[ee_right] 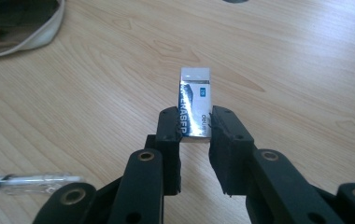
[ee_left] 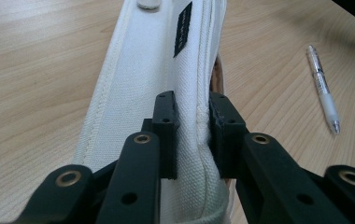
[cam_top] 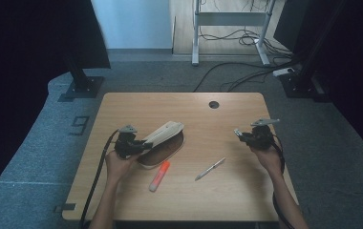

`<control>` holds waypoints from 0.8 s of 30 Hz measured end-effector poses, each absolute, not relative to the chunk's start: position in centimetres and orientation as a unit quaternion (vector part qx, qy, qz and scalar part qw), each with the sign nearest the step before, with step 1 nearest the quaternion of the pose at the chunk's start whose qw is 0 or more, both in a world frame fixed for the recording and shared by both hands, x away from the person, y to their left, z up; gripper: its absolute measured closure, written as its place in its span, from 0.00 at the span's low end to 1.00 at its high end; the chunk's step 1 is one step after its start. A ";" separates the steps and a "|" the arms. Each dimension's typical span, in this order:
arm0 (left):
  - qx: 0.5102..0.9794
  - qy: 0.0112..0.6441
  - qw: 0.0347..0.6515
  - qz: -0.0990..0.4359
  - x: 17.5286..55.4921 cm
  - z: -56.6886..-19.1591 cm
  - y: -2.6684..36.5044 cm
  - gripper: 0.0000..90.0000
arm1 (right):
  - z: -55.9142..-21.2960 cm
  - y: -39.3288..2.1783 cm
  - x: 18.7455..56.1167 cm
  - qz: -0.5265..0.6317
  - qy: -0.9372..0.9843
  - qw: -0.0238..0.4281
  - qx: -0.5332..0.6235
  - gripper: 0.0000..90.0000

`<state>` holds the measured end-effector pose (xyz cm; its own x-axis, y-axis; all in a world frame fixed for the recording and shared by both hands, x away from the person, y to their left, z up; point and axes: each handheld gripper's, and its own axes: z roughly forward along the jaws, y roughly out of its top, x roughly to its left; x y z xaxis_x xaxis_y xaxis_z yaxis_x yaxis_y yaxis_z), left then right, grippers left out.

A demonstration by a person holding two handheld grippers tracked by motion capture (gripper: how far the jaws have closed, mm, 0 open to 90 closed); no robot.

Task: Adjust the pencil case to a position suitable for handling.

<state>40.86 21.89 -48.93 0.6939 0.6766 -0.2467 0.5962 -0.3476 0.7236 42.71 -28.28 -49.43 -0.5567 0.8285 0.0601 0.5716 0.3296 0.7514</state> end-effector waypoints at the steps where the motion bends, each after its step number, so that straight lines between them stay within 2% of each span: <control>1: 0.820 0.388 0.419 0.048 40.9 -48.9 21.9 0.83 | -49.2 -28.0 42.6 0.380 0.798 0.169 0.436 0.80; 24: 0.819 0.388 0.421 0.050 40.8 -48.9 22.0 0.83 | -48.8 -22.0 42.9 0.404 0.816 0.140 0.388 0.80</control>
